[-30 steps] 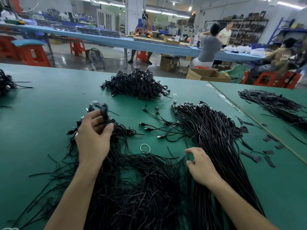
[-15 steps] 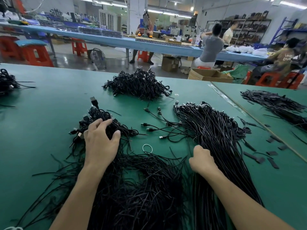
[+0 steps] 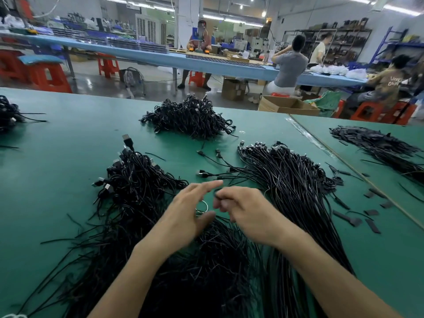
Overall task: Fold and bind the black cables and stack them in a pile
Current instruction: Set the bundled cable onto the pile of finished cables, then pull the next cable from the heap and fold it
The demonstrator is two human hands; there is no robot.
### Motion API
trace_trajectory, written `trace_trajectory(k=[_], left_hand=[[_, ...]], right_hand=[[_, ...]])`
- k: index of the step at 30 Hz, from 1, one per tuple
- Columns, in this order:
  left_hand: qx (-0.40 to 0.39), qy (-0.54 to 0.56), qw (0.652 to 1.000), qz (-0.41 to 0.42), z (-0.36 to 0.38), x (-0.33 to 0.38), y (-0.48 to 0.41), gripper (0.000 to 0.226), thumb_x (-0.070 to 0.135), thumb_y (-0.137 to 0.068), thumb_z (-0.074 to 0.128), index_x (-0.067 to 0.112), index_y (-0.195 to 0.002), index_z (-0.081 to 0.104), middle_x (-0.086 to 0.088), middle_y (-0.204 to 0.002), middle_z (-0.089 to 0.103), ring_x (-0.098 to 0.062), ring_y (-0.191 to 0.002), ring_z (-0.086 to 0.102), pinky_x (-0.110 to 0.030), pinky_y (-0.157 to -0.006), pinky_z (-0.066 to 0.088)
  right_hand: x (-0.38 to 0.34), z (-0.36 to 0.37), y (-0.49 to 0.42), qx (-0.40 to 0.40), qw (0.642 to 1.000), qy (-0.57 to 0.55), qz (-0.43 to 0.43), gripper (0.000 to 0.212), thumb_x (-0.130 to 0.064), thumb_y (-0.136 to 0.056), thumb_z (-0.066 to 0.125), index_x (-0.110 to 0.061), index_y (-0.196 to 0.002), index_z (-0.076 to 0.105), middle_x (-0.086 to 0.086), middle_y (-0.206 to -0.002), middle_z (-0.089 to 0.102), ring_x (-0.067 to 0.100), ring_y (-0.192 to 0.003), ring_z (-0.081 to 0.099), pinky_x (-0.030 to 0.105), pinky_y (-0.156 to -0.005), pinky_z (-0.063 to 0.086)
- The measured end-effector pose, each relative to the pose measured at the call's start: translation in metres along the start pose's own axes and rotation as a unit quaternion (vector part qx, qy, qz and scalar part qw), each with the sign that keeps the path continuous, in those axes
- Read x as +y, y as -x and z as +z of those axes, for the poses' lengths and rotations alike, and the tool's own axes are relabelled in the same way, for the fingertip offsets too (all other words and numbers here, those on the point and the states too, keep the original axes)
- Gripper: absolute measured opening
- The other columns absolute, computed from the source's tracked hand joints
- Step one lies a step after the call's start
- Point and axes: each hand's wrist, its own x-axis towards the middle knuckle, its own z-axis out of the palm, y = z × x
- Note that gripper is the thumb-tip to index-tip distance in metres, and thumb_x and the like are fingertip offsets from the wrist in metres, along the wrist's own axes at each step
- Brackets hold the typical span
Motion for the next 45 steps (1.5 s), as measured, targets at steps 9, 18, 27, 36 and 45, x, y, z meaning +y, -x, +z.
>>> trace_trajectory(k=[9, 18, 27, 36, 45], left_hand=[[0.194, 0.183, 0.960, -0.086, -0.008, -0.006, 0.000, 0.028, 0.043, -0.101, 0.050, 0.023, -0.086, 0.062, -0.003, -0.091, 0.068, -0.042, -0.090, 0.064, -0.058, -0.082, 0.053], [0.332, 0.109, 0.937, -0.015, -0.034, -0.003, -0.001, 0.046, 0.040, -0.098, 0.057, 0.015, -0.065, 0.036, 0.010, -0.051, 0.039, -0.007, -0.045, 0.030, -0.016, -0.045, 0.028], [0.097, -0.097, 0.990, 0.043, -0.013, 0.019, 0.006, 0.031, 0.024, -0.094, 0.060, 0.029, -0.072, 0.039, 0.009, -0.059, 0.048, -0.008, -0.052, 0.044, -0.034, -0.051, 0.033], [0.062, 0.099, 0.993, 0.002, -0.020, 0.032, 0.008, 0.048, 0.059, -0.089, 0.052, 0.020, -0.062, 0.052, 0.013, -0.046, 0.044, -0.003, -0.040, 0.033, -0.018, -0.043, 0.028], [-0.146, 0.528, 0.835, -0.046, -0.019, 0.057, 0.016, 0.049, 0.051, -0.097, 0.046, 0.020, -0.061, 0.058, 0.007, -0.050, 0.027, -0.011, -0.043, 0.018, -0.020, -0.040, 0.022]], right_hand=[[-0.035, -0.003, 0.023, 0.046, 0.990, 0.028, -0.129, 0.034, -0.044, -0.096, 0.058, -0.018, -0.075, 0.063, -0.017, -0.062, 0.056, 0.003, -0.057, 0.050, 0.015, -0.056, 0.038], [0.044, -0.034, 0.018, 0.101, 0.931, 0.295, 0.191, 0.027, -0.036, -0.103, 0.047, -0.018, -0.100, 0.068, 0.002, -0.096, 0.068, 0.019, -0.086, 0.065, 0.037, -0.081, 0.054], [0.003, 0.000, 0.019, 0.048, 0.991, 0.067, -0.103, 0.038, -0.044, -0.093, 0.059, -0.040, -0.130, 0.055, -0.024, -0.115, 0.061, -0.004, -0.113, 0.052, 0.019, -0.099, 0.040], [0.005, -0.024, 0.019, 0.264, 0.949, -0.134, -0.109, 0.007, -0.026, -0.091, 0.065, -0.027, -0.092, 0.072, -0.006, -0.083, 0.071, 0.003, -0.074, 0.062, 0.015, -0.068, 0.049], [0.009, -0.006, 0.019, 0.048, 0.994, -0.094, -0.025, 0.025, -0.035, -0.096, 0.058, -0.035, -0.073, 0.066, -0.006, -0.060, 0.057, 0.004, -0.051, 0.042, 0.021, -0.048, 0.034]])
